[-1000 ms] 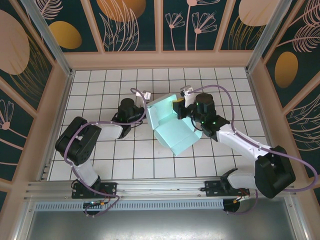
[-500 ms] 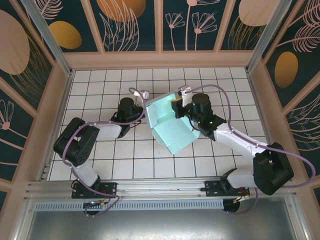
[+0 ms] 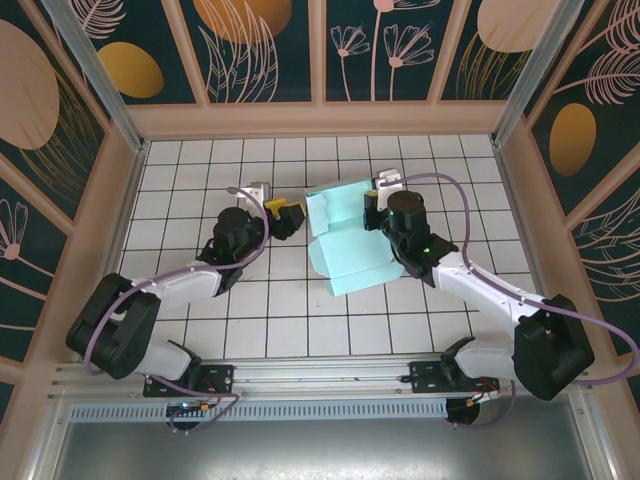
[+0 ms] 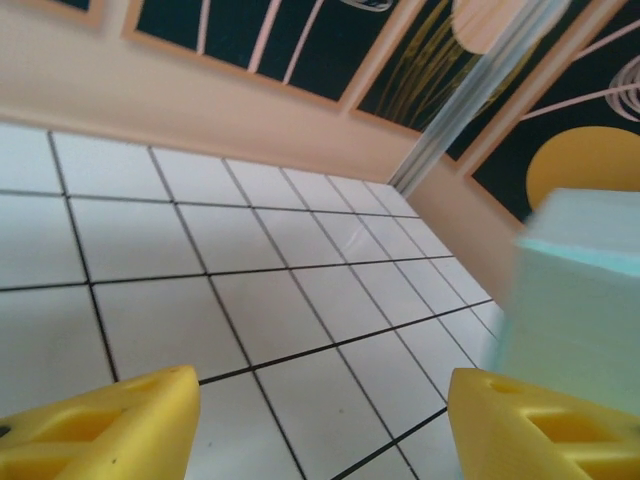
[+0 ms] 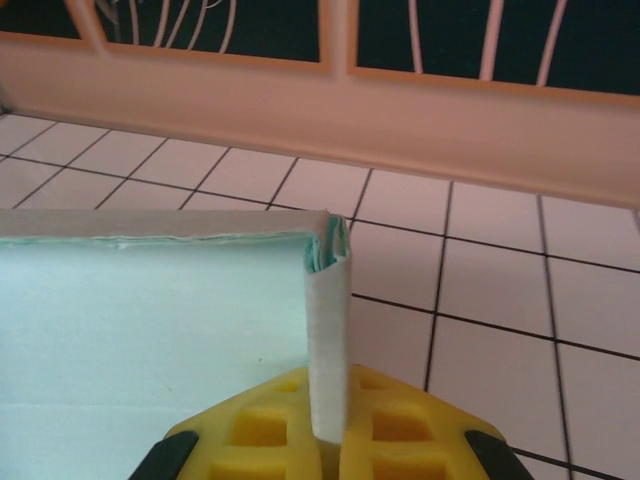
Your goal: Fold the paper box
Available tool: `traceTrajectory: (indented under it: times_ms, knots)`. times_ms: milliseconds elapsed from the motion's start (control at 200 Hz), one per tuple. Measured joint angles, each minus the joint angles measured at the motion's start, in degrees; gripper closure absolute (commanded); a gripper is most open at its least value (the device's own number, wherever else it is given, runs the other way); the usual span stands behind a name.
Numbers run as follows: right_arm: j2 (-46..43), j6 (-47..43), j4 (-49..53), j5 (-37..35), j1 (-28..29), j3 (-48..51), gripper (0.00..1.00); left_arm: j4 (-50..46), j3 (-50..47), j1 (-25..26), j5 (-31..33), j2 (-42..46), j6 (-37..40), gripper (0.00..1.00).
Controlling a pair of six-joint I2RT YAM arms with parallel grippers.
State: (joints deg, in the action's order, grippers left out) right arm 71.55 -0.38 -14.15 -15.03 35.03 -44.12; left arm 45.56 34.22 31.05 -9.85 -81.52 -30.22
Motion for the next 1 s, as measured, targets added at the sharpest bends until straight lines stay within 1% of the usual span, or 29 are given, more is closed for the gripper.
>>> traceTrajectory:
  times_ms: [95, 165, 235, 260, 320, 415, 465, 666, 801, 1001]
  knots:
    - [0.28, -1.05, -0.02, -3.63, 1.11, 0.00, 1.00, 1.14, -0.76, 1.60, 0.46, 0.92, 1.03, 0.36]
    - [0.83, -1.64, 0.00, -5.75, 1.86, 0.00, 1.00, 1.09, -1.18, 1.88, 0.66, 0.74, 1.36, 0.38]
    - [1.49, -2.32, 0.02, -7.21, 2.43, 0.00, 1.00, 1.05, -1.05, 1.92, 0.66, 0.02, 1.70, 0.43]
    - [1.64, -2.36, 0.02, -7.58, 2.56, 0.00, 1.00, 1.05, -0.92, 1.95, 0.44, -0.39, 1.86, 0.47]
    - [1.97, -2.60, 0.07, -8.35, 2.73, -0.02, 1.00, 1.14, -0.39, 1.99, -0.35, -1.81, 2.08, 0.51]
    - [2.36, -2.84, 0.24, -9.55, 2.82, -0.02, 1.00, 1.14, 1.25, 2.29, -1.84, -4.94, 1.92, 0.54]
    - [2.58, -3.26, 0.50, -10.32, 2.80, -0.02, 1.00, 1.22, 2.14, 2.29, -2.43, -6.54, 1.88, 0.57]
    - [3.76, -4.26, 1.27, -13.44, 3.04, -0.28, 1.00, 1.29, 4.90, 2.29, -4.17, -10.97, 1.09, 0.59]
    - [4.33, -3.93, 1.64, -14.78, 3.04, -0.55, 1.00, 1.31, 5.40, 2.29, -4.48, -11.58, 1.03, 0.56]
    - [4.37, -0.61, 3.65, -12.02, 0.70, -0.96, 1.00, 1.40, 3.19, 2.75, -4.44, -8.70, 1.09, 0.51]
